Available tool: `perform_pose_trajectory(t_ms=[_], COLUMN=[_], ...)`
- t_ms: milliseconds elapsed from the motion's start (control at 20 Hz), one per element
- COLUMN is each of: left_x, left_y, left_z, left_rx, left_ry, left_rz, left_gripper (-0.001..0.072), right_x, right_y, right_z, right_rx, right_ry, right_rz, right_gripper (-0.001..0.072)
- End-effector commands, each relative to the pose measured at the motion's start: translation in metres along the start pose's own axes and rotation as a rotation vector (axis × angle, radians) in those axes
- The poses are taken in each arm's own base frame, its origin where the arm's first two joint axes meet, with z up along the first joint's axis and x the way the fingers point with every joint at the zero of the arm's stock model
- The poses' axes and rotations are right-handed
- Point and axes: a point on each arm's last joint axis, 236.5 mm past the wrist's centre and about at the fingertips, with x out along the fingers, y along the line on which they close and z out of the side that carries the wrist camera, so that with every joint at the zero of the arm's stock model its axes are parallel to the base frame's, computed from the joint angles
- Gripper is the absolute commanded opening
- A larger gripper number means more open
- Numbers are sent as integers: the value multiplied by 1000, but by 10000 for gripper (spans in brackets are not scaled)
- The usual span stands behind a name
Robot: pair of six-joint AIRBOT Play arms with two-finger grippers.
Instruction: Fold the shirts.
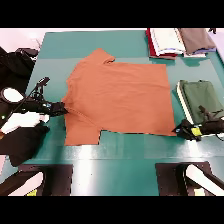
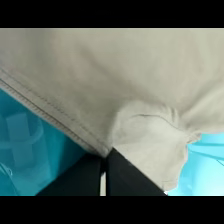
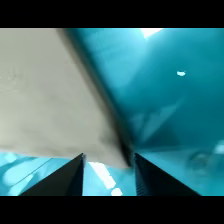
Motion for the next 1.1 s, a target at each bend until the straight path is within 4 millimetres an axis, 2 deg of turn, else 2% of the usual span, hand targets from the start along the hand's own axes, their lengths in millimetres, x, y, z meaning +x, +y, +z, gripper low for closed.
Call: perform_pose_trajectory(t_ms=[0, 50, 100, 200, 250, 300, 400, 450, 550, 650, 700, 750, 800, 850, 950, 1000, 1050], left_x=[0, -1, -5, -29, -50, -80, -154, -202, -301, -395, -439, -476, -508, -533, -556, -555, -544], left_y=[-2, -2, -5, -20, -31, -47, -88, -114, -163, -211, -232, -249, -260, -267, -269, -266, -261], left_z=[-4, -4, -2, 17, 32, 49, 80, 92, 101, 93, 81, 68, 55, 44, 35, 36, 44], left_rx=[1, 3, 11, 58, 93, 136, 224, 289, 414, 520, 570, 608, 626, 640, 633, 627, 611], left_ry=[16, 21, 20, -61, -129, -216, -423, -545, -788, -1016, -1129, -1227, -1319, -1391, -1462, -1455, -1415], left_rz=[-5, -7, -10, -15, -16, -16, -29, -32, -28, -39, -44, -48, -48, -36, -16, -6, -2], left_gripper=[21, 21, 21, 21, 20, 21, 21, 21, 21, 20, 20, 20, 20, 20, 19, 20, 19], right_x=[27, 32, 33, 16, -5, -31, -112, -158, -257, -346, -384, -414, -439, -454, -468, -468, -465], right_y=[19, 28, 37, 69, 93, 119, 184, 214, 268, 302, 312, 317, 318, 317, 312, 311, 310], right_z=[6, 4, 4, 14, 23, 33, 49, 48, 31, -5, -25, -42, -57, -68, -78, -78, -75], right_rx=[-50, -91, -149, -276, -351, -425, -589, -662, -806, -924, -969, -996, -1005, -1000, -997, -998, -996], right_ry=[2, 6, 2, -59, -127, -210, -441, -564, -824, -1054, -1158, -1243, -1307, -1337, -1337, -1313, -1286], right_rz=[20, 22, 16, 21, 35, 53, 99, 121, 150, 132, 112, 83, 51, 30, -27, -48, -57], right_gripper=[207, 79, 19, 19, 19, 18, 18, 19, 18, 19, 18, 18, 18, 18, 18, 17, 17])
